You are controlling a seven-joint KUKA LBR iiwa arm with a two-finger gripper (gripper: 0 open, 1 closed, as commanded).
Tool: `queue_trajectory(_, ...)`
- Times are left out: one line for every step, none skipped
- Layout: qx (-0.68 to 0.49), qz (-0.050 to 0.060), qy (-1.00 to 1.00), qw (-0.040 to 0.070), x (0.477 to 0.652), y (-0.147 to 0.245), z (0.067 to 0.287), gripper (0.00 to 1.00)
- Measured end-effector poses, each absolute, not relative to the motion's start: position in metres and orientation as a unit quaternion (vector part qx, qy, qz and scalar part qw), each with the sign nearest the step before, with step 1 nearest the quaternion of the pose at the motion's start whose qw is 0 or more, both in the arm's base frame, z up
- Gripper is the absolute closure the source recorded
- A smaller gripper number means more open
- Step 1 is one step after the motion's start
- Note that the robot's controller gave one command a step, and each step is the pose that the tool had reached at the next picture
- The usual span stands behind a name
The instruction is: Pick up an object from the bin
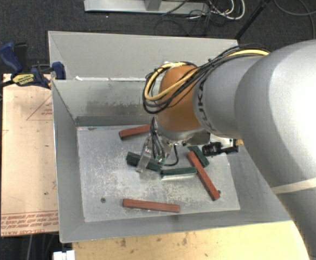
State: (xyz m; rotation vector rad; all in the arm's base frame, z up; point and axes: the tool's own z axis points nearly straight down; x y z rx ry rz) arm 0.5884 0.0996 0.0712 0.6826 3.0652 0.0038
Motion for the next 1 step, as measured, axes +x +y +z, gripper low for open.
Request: queue_trajectory(0.218,0.001,0.976,0.001,0.5884,0.0996,0.0712,1.00)
